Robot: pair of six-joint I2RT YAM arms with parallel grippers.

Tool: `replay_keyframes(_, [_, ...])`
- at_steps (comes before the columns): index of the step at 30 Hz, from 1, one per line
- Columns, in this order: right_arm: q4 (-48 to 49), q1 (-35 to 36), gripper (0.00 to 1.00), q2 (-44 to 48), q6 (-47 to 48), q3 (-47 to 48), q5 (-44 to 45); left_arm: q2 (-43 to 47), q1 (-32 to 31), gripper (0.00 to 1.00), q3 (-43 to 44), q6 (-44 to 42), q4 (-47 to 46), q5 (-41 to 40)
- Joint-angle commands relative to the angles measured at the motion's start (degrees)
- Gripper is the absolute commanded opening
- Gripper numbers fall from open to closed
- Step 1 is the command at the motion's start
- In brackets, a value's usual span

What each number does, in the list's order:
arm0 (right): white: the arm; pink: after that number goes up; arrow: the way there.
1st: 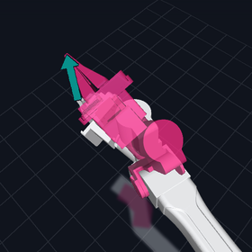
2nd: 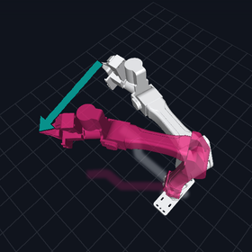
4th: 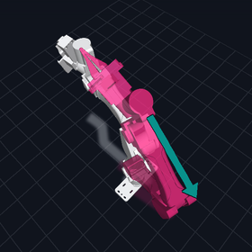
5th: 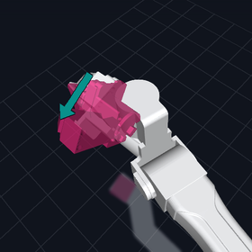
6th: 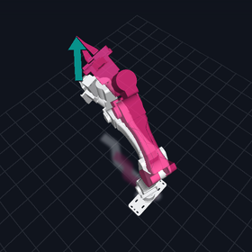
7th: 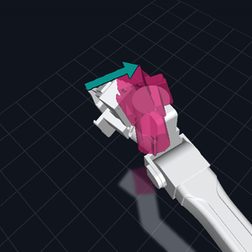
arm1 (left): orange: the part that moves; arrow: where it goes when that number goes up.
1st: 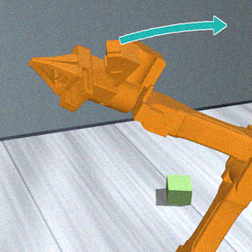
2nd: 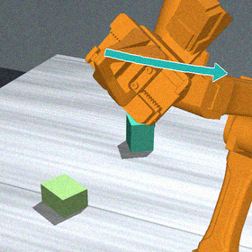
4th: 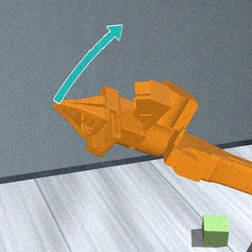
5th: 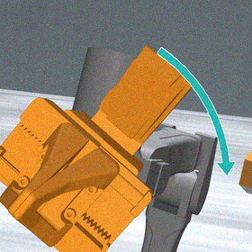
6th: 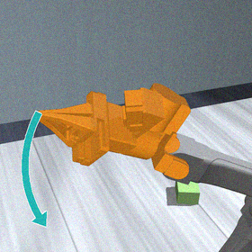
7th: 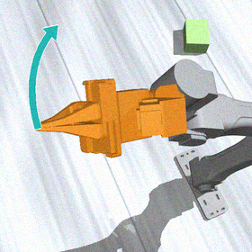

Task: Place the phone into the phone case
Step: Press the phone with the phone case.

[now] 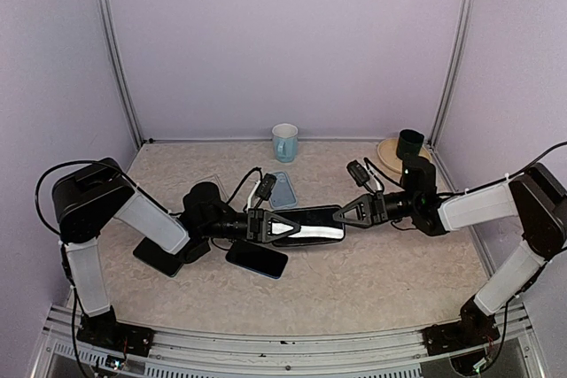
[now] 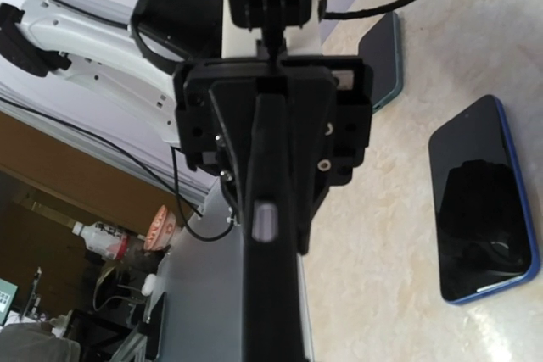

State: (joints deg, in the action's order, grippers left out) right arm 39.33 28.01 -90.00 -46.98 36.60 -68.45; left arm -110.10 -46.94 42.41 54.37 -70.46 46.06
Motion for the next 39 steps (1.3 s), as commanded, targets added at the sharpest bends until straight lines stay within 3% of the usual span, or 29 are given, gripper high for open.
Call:
replay_keyframes(1, [-3.30, 0.47, 0.00, 0.26, 1.23, 1.32, 2.21, 0.41, -0.08, 0.09, 0.21, -0.81, -3.46, 0.26])
replay_keyframes(6, [-4.62, 0.47, 0.04, 0.53, 2.00, 1.59, 2.50, 0.65, 0.00, 0.00, 0.04, -0.98, -3.27, -0.04])
replay_keyframes(16, [-6.63, 0.38, 0.33, 1.58, 3.43, 1.03, 3.38, 1.73, 0.86, 0.00, -1.73, -0.58, -5.23, -2.05])
replay_keyframes(24, [-6.11, 0.42, 0.46, 1.75, 3.61, -0.15, 3.84, 1.23, 1.40, 0.00, -2.92, 1.54, -9.72, -2.66])
replay_keyframes(39, [-1.27, 3.25, 0.46, 0.22, 2.40, -1.69, 2.29, 0.86, 2.20, 0.00, -4.00, 3.59, -13.33, -2.76])
